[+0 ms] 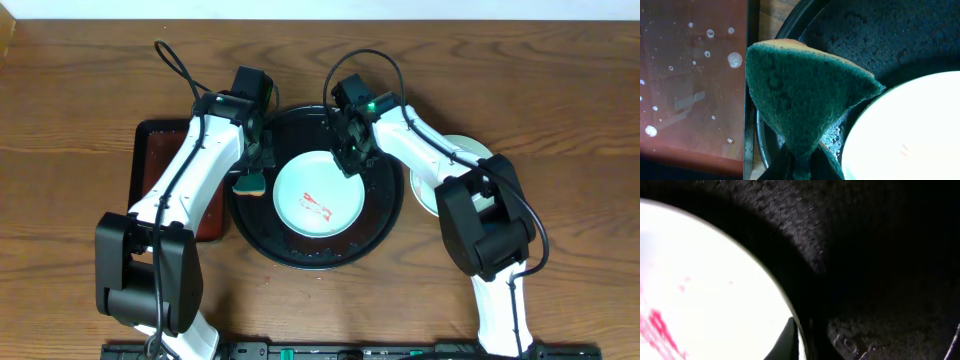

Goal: Clean dirty plates on tray and stack at the side

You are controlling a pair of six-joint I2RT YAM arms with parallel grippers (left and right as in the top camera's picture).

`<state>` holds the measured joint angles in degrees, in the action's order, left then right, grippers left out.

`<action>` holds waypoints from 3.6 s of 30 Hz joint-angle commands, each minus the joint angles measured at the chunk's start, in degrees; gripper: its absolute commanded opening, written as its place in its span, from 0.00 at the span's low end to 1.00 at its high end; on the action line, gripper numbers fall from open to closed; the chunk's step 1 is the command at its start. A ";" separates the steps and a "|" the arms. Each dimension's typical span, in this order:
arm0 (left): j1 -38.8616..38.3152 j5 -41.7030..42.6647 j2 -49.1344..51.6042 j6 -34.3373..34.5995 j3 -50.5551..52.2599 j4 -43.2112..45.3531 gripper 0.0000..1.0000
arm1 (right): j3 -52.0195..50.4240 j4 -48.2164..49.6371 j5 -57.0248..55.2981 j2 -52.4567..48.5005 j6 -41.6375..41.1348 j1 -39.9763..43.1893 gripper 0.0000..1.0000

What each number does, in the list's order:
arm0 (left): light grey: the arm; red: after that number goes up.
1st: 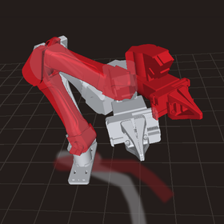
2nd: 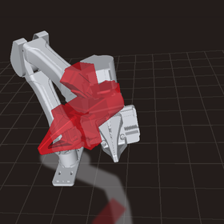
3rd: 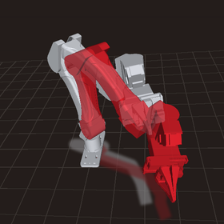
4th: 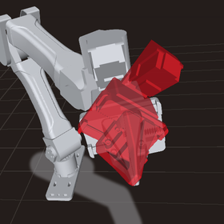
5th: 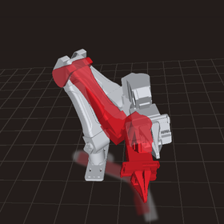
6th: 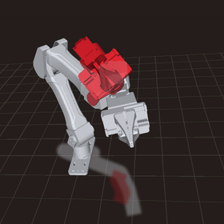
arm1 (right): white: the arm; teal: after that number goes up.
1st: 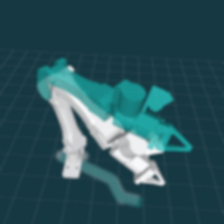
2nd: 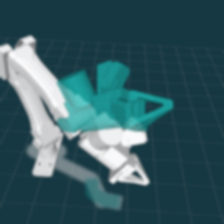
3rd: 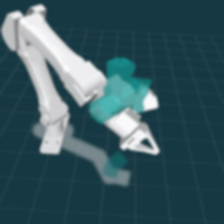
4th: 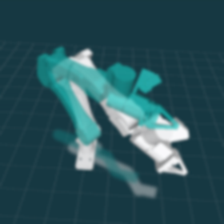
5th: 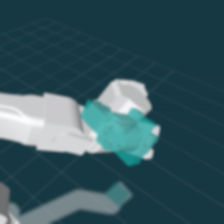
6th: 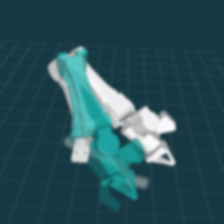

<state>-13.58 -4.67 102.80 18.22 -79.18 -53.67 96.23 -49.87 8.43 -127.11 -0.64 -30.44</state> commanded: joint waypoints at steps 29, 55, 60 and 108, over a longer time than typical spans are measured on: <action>-4.15 5.77 1.73 6.40 4.76 6.51 0.07 | -9.33 3.82 3.45 -0.35 -24.98 0.13 0.01; -11.19 36.85 14.73 -14.12 5.66 10.80 0.07 | -12.39 6.84 3.37 -0.35 -24.96 -0.04 0.01; -9.84 33.94 14.73 -10.91 5.64 17.84 0.08 | -12.72 6.88 2.95 -0.35 -24.98 -0.28 0.01; -8.28 14.58 14.73 -4.22 5.33 21.97 0.07 | -13.11 7.26 2.34 -0.42 -25.00 -0.42 0.01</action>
<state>-21.23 28.95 115.11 5.21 -74.37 -36.60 86.06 -41.76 15.42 -122.98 -26.13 -30.41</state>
